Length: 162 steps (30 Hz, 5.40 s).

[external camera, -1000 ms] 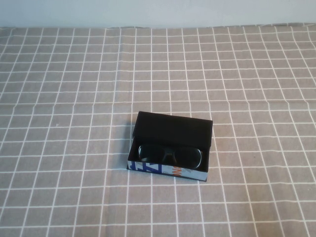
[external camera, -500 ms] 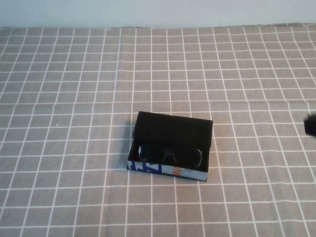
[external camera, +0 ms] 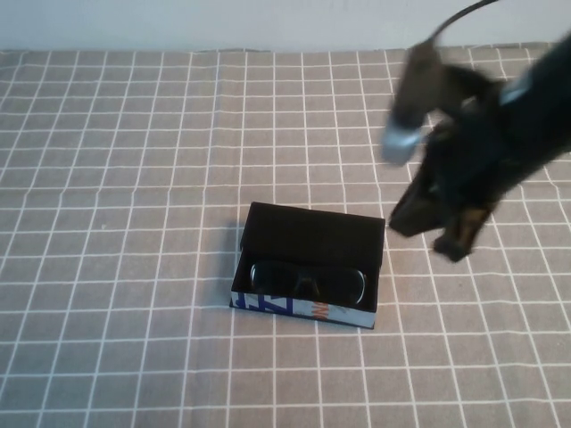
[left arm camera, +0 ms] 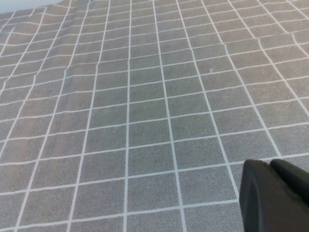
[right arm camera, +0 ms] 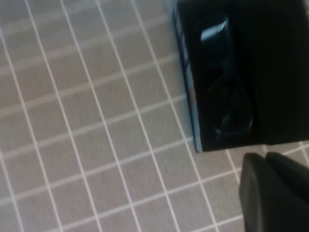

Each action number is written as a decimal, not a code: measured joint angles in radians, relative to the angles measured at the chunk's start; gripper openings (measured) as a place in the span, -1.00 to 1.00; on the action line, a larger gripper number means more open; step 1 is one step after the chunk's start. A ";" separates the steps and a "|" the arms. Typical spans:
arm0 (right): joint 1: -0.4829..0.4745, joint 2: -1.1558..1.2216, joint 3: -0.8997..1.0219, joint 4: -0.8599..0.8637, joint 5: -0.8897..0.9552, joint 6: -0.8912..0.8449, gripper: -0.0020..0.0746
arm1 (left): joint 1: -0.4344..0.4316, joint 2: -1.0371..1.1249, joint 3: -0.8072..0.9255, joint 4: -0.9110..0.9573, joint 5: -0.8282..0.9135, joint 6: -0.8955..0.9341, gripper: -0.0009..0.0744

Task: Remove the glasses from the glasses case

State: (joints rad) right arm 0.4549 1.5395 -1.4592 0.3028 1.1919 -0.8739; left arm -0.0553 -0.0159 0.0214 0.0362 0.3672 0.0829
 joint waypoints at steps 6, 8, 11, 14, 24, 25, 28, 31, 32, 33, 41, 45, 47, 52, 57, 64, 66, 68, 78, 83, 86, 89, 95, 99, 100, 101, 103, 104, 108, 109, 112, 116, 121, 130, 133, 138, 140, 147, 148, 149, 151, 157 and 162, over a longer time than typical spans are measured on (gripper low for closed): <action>0.162 0.230 -0.131 -0.204 0.028 0.060 -0.99 | 0.000 0.000 0.000 0.000 0.000 0.000 -0.99; 0.206 0.287 -0.153 -0.263 0.028 0.090 -0.99 | 0.000 0.000 0.000 0.000 0.000 0.000 -0.99; 0.250 0.365 -0.185 -0.347 0.030 0.159 -0.99 | 0.000 0.000 0.000 0.000 0.000 0.000 -0.99; 0.259 0.415 -0.209 -0.375 0.030 0.199 -0.97 | 0.000 0.000 0.000 0.000 0.000 0.000 -0.99; 0.259 0.471 -0.220 -0.295 -0.145 0.205 -0.13 | 0.000 0.000 0.000 0.000 0.000 0.000 -0.99; 0.259 0.474 -0.220 -0.295 -0.163 0.205 -0.12 | 0.000 0.000 0.000 0.000 0.000 0.000 -0.99; 0.259 0.486 -0.224 -0.295 -0.191 0.205 -0.15 | 0.000 0.000 0.000 0.000 0.000 0.000 -0.99; 0.259 0.503 -0.226 -0.311 -0.203 0.206 -0.19 | 0.000 0.000 0.000 0.000 0.000 0.000 -0.99; 0.259 0.508 -0.226 -0.317 -0.204 0.206 -0.19 | 0.000 0.000 0.000 0.000 0.000 0.000 -0.99; 0.259 0.514 -0.226 -0.325 -0.206 0.206 -0.20 | 0.000 0.000 0.000 0.000 0.000 0.000 -0.99; 0.259 0.559 -0.226 -0.355 -0.220 0.209 -0.20 | 0.000 0.000 0.000 0.000 0.000 0.000 -0.99; 0.259 0.569 -0.226 -0.355 -0.222 0.209 -0.24 | 0.000 0.000 0.000 0.000 0.000 0.000 -0.99; 0.259 0.568 -0.226 -0.355 -0.222 0.211 -0.38 | 0.000 0.000 0.000 0.000 0.000 0.000 -0.99; 0.259 0.568 -0.282 -0.355 -0.167 0.267 -0.80 | 0.000 0.000 0.000 0.000 0.000 0.000 -0.99; 0.259 0.526 -0.382 -0.390 -0.013 0.395 -0.80 | 0.000 0.000 0.000 0.000 0.000 0.000 -0.99; 0.175 0.291 -0.328 -0.238 0.026 0.707 -0.80 | 0.000 0.000 0.000 0.000 0.000 0.000 -0.99; 0.124 0.201 -0.234 -0.202 0.028 0.767 -0.80 | 0.000 0.000 0.000 0.000 0.000 0.000 -0.99; 0.073 0.100 -0.097 -0.196 0.028 0.827 -0.80 | 0.000 0.000 0.000 0.000 0.000 0.000 -0.99; -0.027 -0.154 0.595 -0.211 -0.402 1.014 -0.80 | 0.000 0.000 0.000 0.000 0.000 0.000 -0.99; -0.053 -0.064 0.630 -0.211 -0.499 1.030 -0.80 | 0.000 0.000 0.000 0.000 0.000 0.000 -0.99; -0.062 -0.013 0.630 -0.210 -0.545 1.042 -0.80 | 0.000 0.000 0.000 0.000 0.000 0.000 -0.99; -0.062 0.013 0.630 -0.210 -0.595 1.046 -0.79 | 0.000 0.000 0.000 0.000 0.000 0.000 -0.99; -0.062 0.021 0.628 -0.210 -0.647 1.046 -0.45 | 0.000 0.000 0.000 0.000 0.000 0.000 -0.99; -0.062 0.013 0.602 -0.210 -0.594 1.046 -0.25 | 0.000 0.000 0.000 0.000 0.000 0.000 -0.99; -0.062 0.000 0.597 -0.210 -0.579 1.046 -0.25 | 0.000 0.000 0.000 0.000 0.000 0.000 -0.99; -0.062 -0.022 0.592 -0.210 -0.567 1.046 -0.26 | 0.000 0.000 0.000 0.000 0.000 0.000 -0.99; -0.062 -0.084 0.593 -0.210 -0.545 1.046 -0.31 | 0.000 0.000 0.000 0.000 0.000 0.000 -0.99; -0.062 -0.131 0.593 -0.210 -0.536 1.046 -0.36 | 0.000 0.000 0.000 0.000 0.000 0.000 -0.99; -0.062 -0.375 0.633 -0.206 -0.561 1.046 -0.67 | 0.000 0.000 0.000 0.000 0.000 0.000 -0.99; -0.062 -0.451 0.662 -0.204 -0.584 1.046 -0.77 | 0.000 0.000 0.000 0.000 0.000 0.000 -0.99; -0.062 -0.666 0.770 -0.188 -0.653 1.048 -0.93 | 0.000 0.000 0.000 0.000 0.000 0.000 -0.99; -0.062 -0.933 0.938 -0.181 -0.733 1.048 -0.98 | 0.000 0.000 0.000 0.000 0.000 0.000 -0.99; -0.062 -1.191 1.070 -0.179 -0.754 1.048 -0.99 | 0.000 0.000 0.000 0.000 0.000 0.000 -0.99; -0.062 -1.345 1.134 -0.179 -0.760 1.048 -0.99 | 0.000 0.000 0.000 0.000 0.000 0.000 -0.99; -0.062 -1.345 1.156 -0.177 -0.756 1.048 -0.99 | 0.000 0.000 0.000 0.000 0.000 0.000 -0.99; -0.062 -1.345 1.188 -0.177 -0.730 1.048 -0.99 | 0.000 0.000 0.000 0.000 0.000 0.000 -0.99; -0.062 -1.345 1.188 -0.177 -0.715 1.048 -0.99 | 0.000 0.000 0.000 0.000 0.000 0.000 -0.99; -0.062 -1.345 1.188 -0.177 -0.701 1.048 -0.99 | 0.000 0.000 0.000 0.000 0.000 0.000 -0.99; -0.062 -1.345 1.190 -0.177 -0.701 1.048 -0.99 | 0.000 0.000 0.000 0.000 0.000 0.000 -0.99; -0.062 -1.345 1.197 -0.177 -0.706 1.048 -0.99 | 0.000 0.000 0.000 0.000 0.000 0.000 -0.99; -0.062 -1.345 1.218 -0.177 -0.724 1.048 -0.99 | 0.000 0.000 0.000 0.000 0.000 0.000 -0.99; -0.062 -1.345 1.312 -0.179 -0.777 1.048 -0.99 | 0.000 0.000 0.000 0.000 0.000 0.000 -0.99; -0.065 -1.350 1.408 -0.167 -0.818 1.048 -0.99 | 0.000 0.000 0.000 0.000 0.000 0.000 -0.99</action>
State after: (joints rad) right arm 0.3903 0.1890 -0.0510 0.1356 0.3735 0.1743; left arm -0.0553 -0.0159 0.0214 0.0362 0.3672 0.0829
